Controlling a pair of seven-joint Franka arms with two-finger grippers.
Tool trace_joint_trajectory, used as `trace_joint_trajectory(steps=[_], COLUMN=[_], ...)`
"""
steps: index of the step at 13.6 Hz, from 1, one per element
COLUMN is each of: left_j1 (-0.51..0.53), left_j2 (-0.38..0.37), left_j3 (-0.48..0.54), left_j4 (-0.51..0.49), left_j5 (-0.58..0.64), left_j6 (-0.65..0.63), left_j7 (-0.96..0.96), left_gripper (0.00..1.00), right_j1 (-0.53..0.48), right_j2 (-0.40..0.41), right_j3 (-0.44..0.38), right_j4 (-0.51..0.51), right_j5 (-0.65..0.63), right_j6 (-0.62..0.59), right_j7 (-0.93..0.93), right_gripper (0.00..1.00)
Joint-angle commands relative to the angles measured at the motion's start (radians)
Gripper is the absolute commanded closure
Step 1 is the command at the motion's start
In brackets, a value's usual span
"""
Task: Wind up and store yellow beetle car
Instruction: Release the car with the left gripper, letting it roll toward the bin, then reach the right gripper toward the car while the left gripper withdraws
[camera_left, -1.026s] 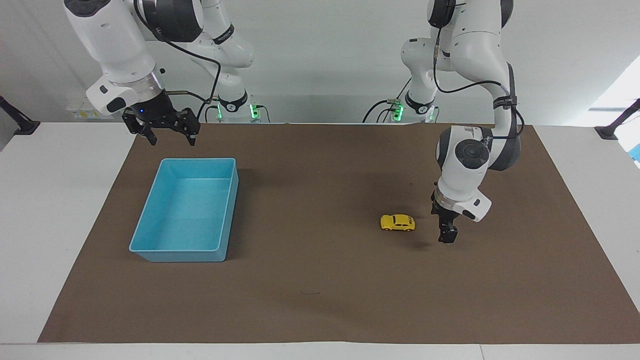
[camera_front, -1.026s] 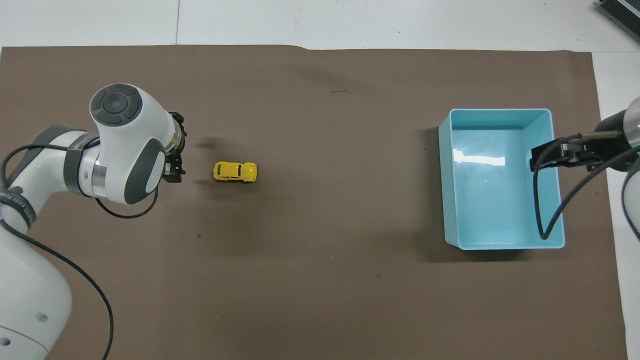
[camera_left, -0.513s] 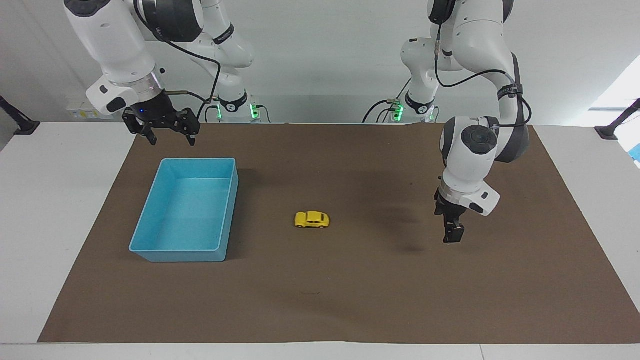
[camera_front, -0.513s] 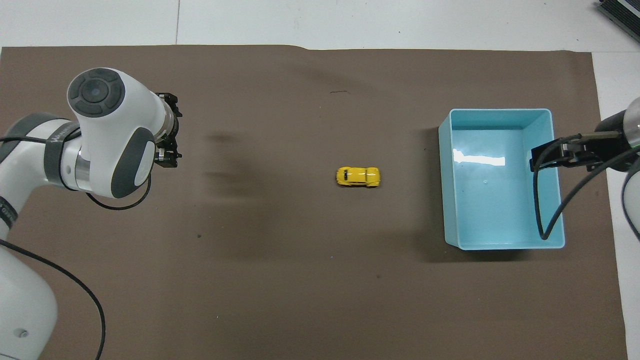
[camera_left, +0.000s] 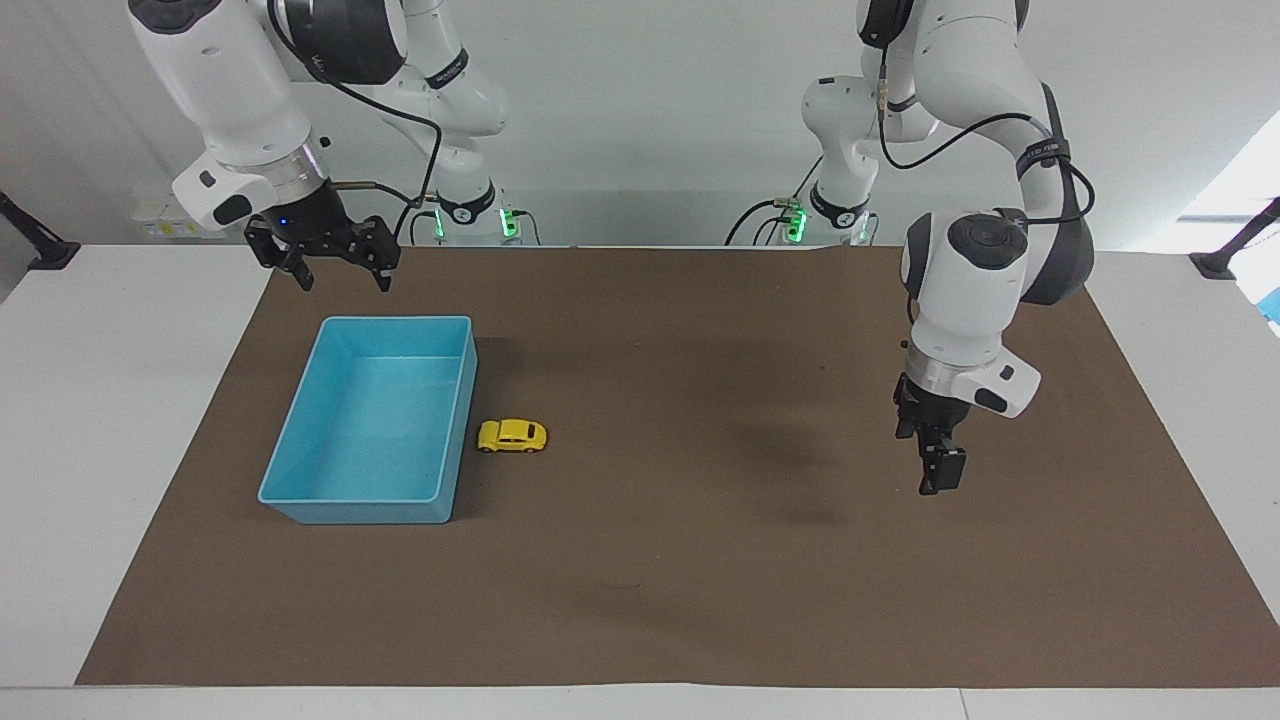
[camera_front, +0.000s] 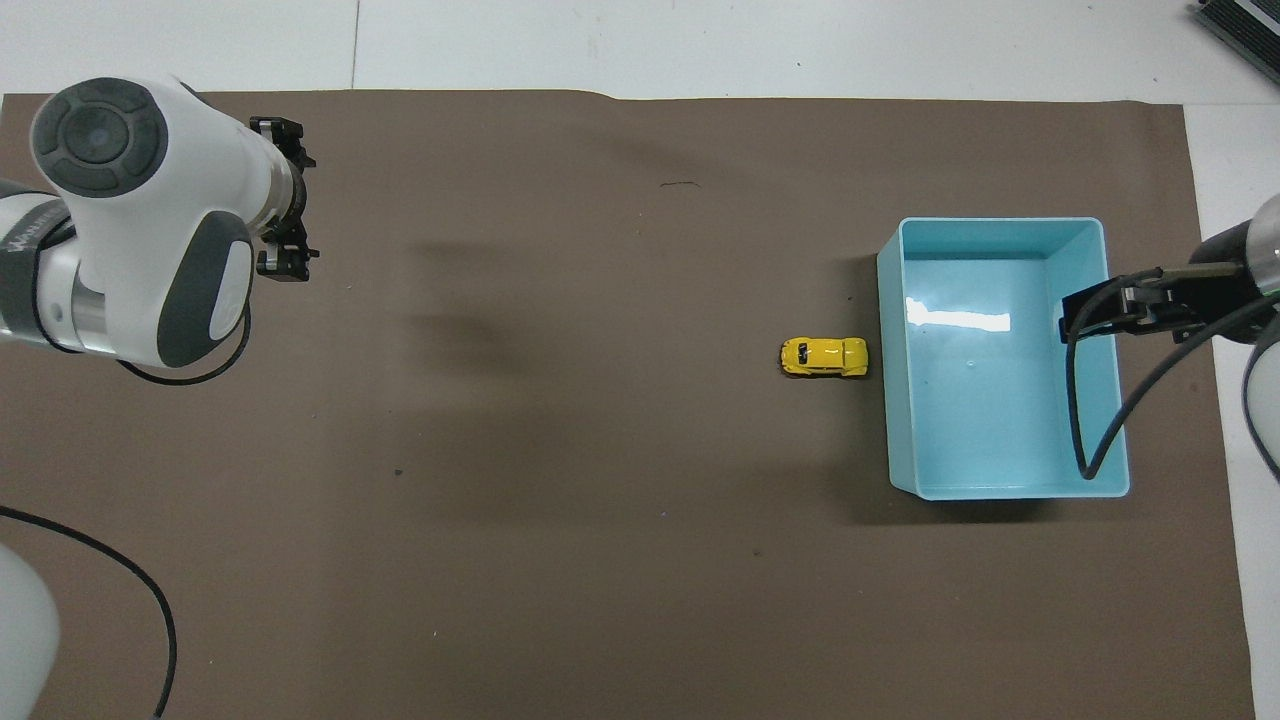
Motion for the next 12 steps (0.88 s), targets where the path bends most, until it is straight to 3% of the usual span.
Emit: trace_joint_trajectory(steps=[1, 7, 12], left_j1=[0.030, 0.075, 0.070], left_j2=[-0.053, -0.136, -0.155], left_j3=[-0.011, -0.012, -0.012], left_j4=[0.003, 0.005, 0.006], left_j5=[0.010, 0.002, -0.001], left_j6=[-0.028, -0.057, -0.088], left_j7=[0.121, 0.389, 0.587], left_gripper=[0.00, 0.00, 0.00], right_j1=[-0.017, -0.012, -0.001], right_j2=[0.008, 0.012, 0.002], right_j3=[0.012, 0.014, 0.015], right_j4=[0.011, 0.013, 0.004], right_j5=[0.009, 0.015, 0.013], right_j6=[0.002, 0.021, 0.018], right_j7=[-0.020, -0.025, -0.031], right_gripper=[0.00, 0.00, 0.00])
